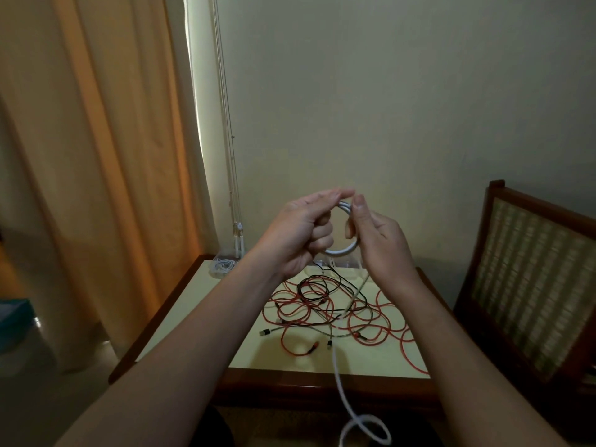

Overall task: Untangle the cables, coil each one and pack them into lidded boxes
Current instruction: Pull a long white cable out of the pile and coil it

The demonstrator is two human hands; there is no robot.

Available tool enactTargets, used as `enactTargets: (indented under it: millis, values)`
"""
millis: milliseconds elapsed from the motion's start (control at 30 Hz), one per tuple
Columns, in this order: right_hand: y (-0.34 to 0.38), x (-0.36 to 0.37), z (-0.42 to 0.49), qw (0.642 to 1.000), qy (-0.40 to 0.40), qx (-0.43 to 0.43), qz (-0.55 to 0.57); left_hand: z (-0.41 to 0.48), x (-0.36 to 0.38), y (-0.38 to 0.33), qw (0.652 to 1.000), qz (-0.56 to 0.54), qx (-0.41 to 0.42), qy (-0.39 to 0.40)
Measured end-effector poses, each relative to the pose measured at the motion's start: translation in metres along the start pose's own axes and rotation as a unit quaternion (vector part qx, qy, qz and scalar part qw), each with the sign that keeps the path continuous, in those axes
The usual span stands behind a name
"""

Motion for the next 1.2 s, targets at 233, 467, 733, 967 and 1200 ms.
enactTargets:
  millis: [233,467,733,967,1200]
  values:
    - [-0.047,-0.024,-0.001,0.997,-0.02,0.058,-0.038,0.013,-0.031,-0.03,0.985,-0.142,-0.012,-0.097]
    - [-0.078,-0.037,0.002,0.995,-0.02,0.097,-0.024,0.022,-0.054,-0.038,0.961,-0.223,-0.034,-0.16]
    - [-0.071,-0.035,0.006,0.99,-0.008,-0.018,-0.139,0.031,-0.058,-0.031,0.967,-0.116,0.072,-0.214]
    - [-0.045,-0.022,0.004,0.977,0.006,-0.127,-0.171,0.012,-0.035,-0.01,0.94,0.212,0.202,-0.173]
    - [-0.015,-0.006,-0.001,0.989,0.032,-0.101,-0.103,0.004,-0.018,0.015,0.898,0.366,0.218,-0.115]
Point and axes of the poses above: each hand's wrist, its own z-axis towards the middle knuckle, its own x-axis out of the palm, y = z × x, the point moved 2 cm from there along z, towards the middle knuckle, and after that the axes turned 14 degrees about -y, right-handed, at the moved point
